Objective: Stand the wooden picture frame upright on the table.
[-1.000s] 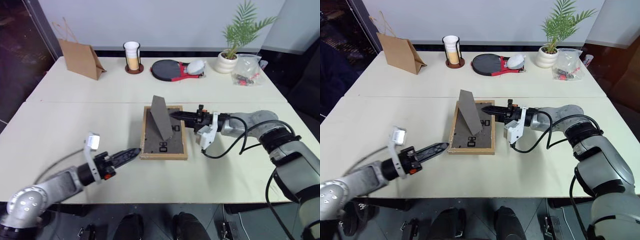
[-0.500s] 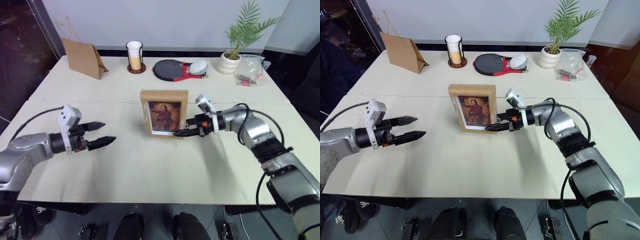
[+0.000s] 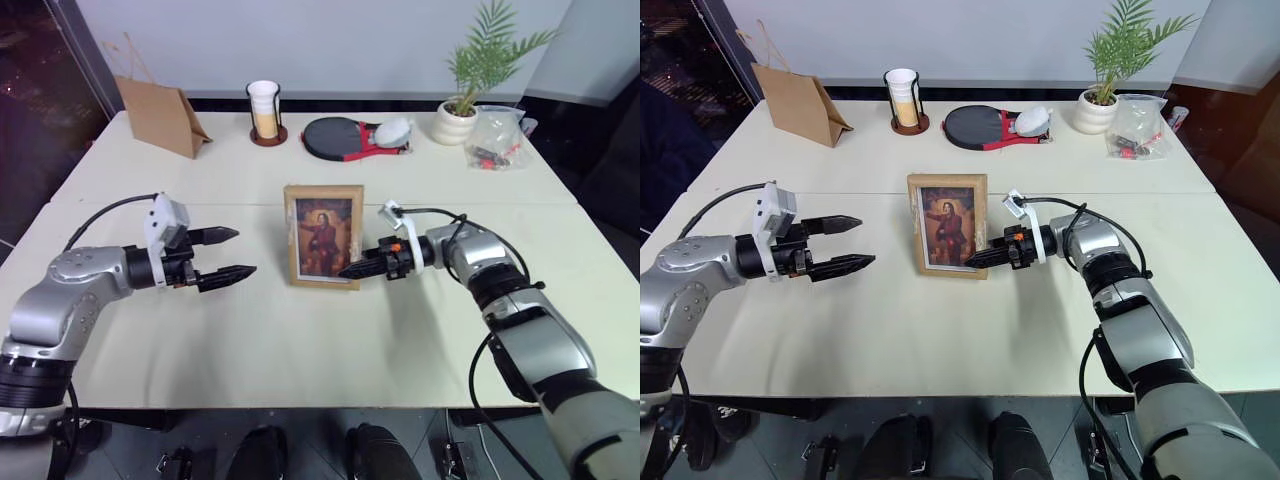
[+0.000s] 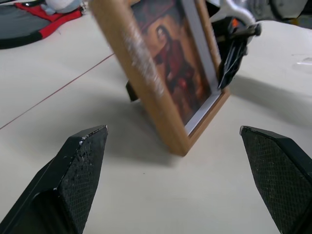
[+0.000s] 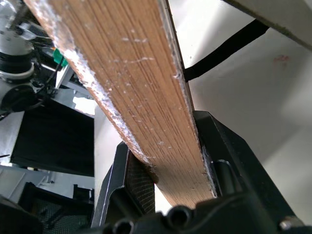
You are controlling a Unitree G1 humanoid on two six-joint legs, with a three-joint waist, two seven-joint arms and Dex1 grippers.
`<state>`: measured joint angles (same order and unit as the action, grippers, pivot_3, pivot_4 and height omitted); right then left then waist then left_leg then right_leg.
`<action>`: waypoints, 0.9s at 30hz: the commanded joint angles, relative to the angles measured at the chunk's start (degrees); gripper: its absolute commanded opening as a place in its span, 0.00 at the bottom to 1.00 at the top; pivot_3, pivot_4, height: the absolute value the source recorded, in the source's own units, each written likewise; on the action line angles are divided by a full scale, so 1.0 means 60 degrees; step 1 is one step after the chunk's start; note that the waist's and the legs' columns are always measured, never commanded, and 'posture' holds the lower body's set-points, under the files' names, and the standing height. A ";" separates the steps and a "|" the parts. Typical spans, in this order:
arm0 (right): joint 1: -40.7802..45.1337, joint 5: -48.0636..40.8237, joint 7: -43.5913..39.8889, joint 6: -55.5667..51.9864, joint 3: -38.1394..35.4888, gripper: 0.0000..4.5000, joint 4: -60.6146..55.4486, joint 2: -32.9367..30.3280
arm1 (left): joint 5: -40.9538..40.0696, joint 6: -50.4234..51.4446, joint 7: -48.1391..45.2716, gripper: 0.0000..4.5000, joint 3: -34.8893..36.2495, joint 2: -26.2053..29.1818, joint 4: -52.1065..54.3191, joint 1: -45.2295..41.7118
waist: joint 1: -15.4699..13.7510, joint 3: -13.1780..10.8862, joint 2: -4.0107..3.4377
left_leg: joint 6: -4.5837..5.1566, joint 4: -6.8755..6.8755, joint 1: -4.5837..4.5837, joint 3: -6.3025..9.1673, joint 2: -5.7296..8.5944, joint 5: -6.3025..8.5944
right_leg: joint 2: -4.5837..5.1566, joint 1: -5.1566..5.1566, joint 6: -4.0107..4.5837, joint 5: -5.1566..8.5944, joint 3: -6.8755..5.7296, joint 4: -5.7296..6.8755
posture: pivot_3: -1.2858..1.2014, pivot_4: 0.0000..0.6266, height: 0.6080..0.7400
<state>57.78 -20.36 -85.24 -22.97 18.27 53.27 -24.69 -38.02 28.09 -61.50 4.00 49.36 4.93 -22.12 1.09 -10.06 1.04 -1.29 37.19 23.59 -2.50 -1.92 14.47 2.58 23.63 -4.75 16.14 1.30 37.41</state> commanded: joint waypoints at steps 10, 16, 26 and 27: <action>-0.0490 0.1444 0.0211 0.1291 -0.0816 1.00 -0.0312 -0.0617 | 0.0020 0.0599 -0.0685 1.00 0.0248 0.0293 0.0486 -0.0001 | -0.0031 0.0000 0.0000 | 0.0000 -0.0001 -0.0003 0.0002 -0.0001 0.0000 | -0.0003 0.0001 0.0000 0.0000 0.0000 0.0003 | 0.52 0.24 1.00; -0.2604 0.0974 0.0330 0.0695 -0.1969 1.00 -0.5051 -0.2997 | -0.0081 0.0795 -0.0900 1.00 0.0324 0.0313 0.0693 0.0152 | -0.0075 -0.0001 -0.0002 | 0.0017 0.0000 0.0006 0.0001 0.0012 0.0010 | 0.0016 -0.0005 -0.0004 0.0003 0.0000 -0.0017 | 0.52 0.24 1.00; -0.5050 -0.1329 0.2017 -0.2803 -0.4822 1.00 -1.2035 -0.5274 | -0.0354 0.1375 -0.0877 1.00 0.0568 0.0380 0.1119 0.0199 | -0.0010 0.0001 0.0000 | 0.0014 0.0002 -0.0039 -0.0001 -0.0018 0.0009 | -0.0021 -0.0018 -0.0002 0.0004 0.0014 0.0027 | 0.52 0.24 1.00; -0.5225 -0.1457 0.2159 -0.2978 -0.4940 1.00 -1.2304 -0.5340 | -0.0364 0.1419 -0.0890 1.00 0.0592 0.0393 0.1158 0.0219 | -0.0029 0.0004 0.0005 | 0.0014 0.0007 -0.0040 -0.0001 -0.0015 0.0009 | -0.0014 -0.0024 -0.0002 0.0004 0.0014 0.0026 | 0.52 0.24 1.00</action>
<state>27.19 -27.08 -73.80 -38.99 -9.35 -17.58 -55.90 -39.26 36.21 -66.74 5.64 50.85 10.17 -20.66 0.91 -10.03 1.07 -1.21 37.25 23.34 -2.51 -1.99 14.53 2.52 23.45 -4.76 16.16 1.38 37.55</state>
